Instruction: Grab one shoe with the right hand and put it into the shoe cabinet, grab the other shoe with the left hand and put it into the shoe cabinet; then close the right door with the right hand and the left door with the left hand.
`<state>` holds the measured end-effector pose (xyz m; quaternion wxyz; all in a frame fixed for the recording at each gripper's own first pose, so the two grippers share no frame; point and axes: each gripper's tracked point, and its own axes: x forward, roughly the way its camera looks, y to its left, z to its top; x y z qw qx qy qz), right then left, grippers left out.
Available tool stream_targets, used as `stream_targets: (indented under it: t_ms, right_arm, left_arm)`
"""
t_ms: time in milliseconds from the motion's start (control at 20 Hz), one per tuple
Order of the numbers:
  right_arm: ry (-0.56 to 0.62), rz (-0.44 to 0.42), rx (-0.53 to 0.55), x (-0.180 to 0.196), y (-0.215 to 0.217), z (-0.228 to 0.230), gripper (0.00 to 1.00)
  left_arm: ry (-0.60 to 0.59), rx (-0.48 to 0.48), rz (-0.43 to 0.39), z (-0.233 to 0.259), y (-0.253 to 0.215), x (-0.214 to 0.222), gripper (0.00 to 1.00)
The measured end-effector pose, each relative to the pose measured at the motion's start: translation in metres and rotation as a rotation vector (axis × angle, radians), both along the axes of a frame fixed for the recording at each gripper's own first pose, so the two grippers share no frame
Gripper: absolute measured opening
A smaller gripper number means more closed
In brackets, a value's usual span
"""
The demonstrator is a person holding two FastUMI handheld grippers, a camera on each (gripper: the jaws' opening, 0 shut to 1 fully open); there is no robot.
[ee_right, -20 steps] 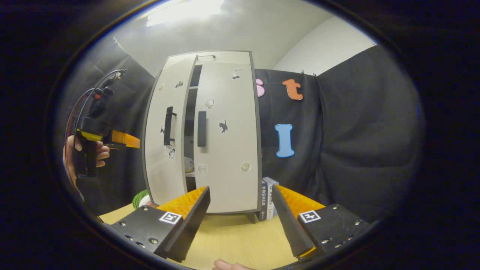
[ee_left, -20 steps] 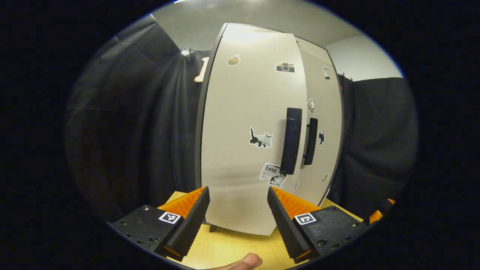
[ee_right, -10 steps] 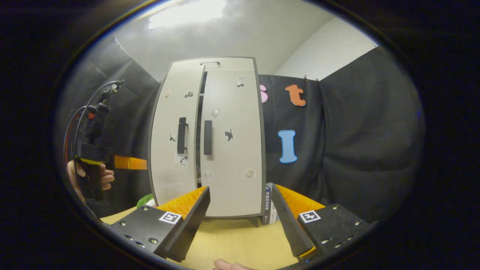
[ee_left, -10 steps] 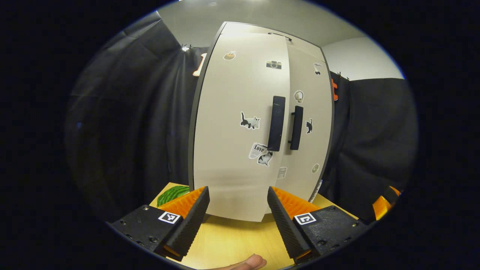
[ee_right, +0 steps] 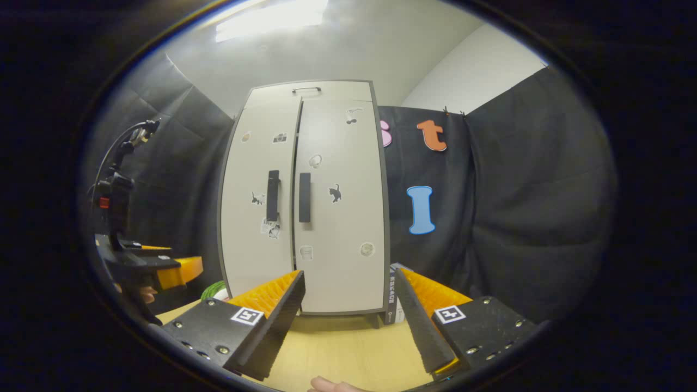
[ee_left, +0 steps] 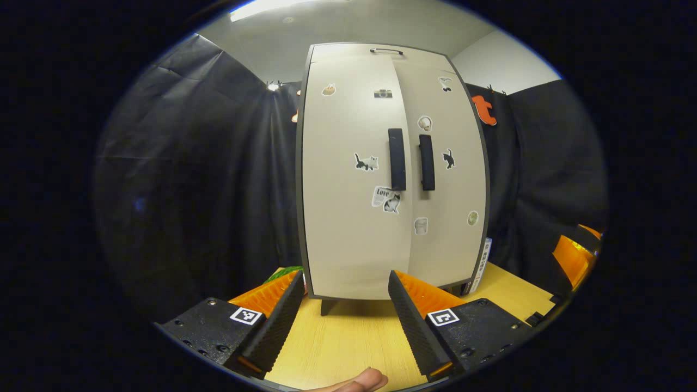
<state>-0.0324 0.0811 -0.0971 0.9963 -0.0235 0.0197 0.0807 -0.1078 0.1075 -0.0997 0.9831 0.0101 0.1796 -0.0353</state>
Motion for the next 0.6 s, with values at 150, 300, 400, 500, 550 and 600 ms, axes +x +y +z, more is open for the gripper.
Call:
stream_targets:
  t_ms: [150, 300, 400, 500, 550, 600]
  right_arm:
    - [-0.008, 0.005, -0.017, 0.000, 0.000, 0.001, 0.98]
    - [-0.015, 0.006, -0.017, -0.002, -0.001, 0.003, 0.98]
    - [-0.013, 0.006, -0.014, -0.002, -0.001, 0.002, 0.98]
    - [-0.008, 0.007, -0.014, -0.001, 0.000, 0.001, 0.98]
    - [-0.003, 0.011, -0.009, 0.000, 0.002, -0.001, 0.98]
    - [0.006, 0.016, -0.004, 0.000, 0.005, -0.003, 0.98]
  left_arm:
    - [0.007, -0.004, -0.015, 0.001, -0.006, -0.019, 0.95]
    - [-0.015, -0.011, -0.018, 0.009, -0.006, -0.025, 0.94]
    - [-0.035, -0.009, -0.001, 0.014, 0.000, -0.026, 0.95]
    - [-0.056, -0.010, 0.017, 0.020, 0.006, -0.029, 0.94]
    - [-0.069, -0.011, 0.024, 0.022, 0.009, -0.029, 0.94]
    - [-0.074, -0.015, 0.027, 0.022, 0.009, -0.028, 0.94]
